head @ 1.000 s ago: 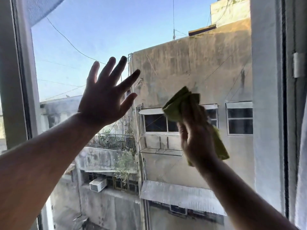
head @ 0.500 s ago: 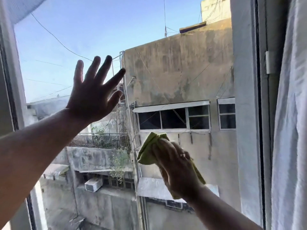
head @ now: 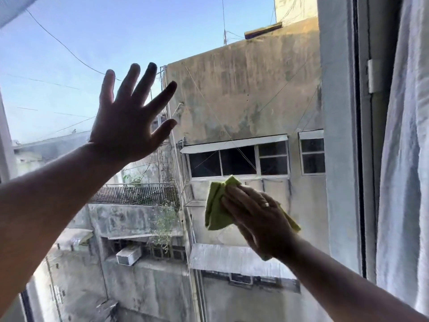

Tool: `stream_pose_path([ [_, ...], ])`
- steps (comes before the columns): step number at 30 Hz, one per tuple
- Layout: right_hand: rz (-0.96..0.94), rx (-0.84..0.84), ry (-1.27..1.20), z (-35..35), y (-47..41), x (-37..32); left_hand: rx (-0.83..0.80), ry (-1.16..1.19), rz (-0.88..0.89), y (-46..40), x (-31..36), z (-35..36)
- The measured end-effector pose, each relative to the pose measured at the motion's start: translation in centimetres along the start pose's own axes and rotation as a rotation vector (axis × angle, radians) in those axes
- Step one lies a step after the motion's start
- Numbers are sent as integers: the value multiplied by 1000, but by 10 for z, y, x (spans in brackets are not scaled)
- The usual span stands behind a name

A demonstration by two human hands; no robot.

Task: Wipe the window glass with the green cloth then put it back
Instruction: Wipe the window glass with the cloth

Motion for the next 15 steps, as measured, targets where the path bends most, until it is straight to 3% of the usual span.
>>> stream_pose_path([
  [1,94,25,37,-12,4,29,-1,4,-3,0,0,0],
  [3,469,124,118,-40,18,87,7,3,-18,-1,-1,1],
  [5,636,152,150,-43,35,79,8,2,-25,0,-1,1],
  [9,164,-16,24,-19,28,-15,6,8,-19,-1,0,-1],
  [11,154,-13,97,-27,17,10,8,7,-24,-1,1,-2],
  [15,764,123,210,-50,-3,96,-27,6,-39,2,-1,-4],
])
Point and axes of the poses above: each hand's wrist, its own y-axis away from the middle knuckle, its own z-axis out of the palm, x = y × z, the point moved 9 cm from there along -y, towards the middle knuckle, and after that the axes turned 10 degrees about x, right-handed, at the moved point
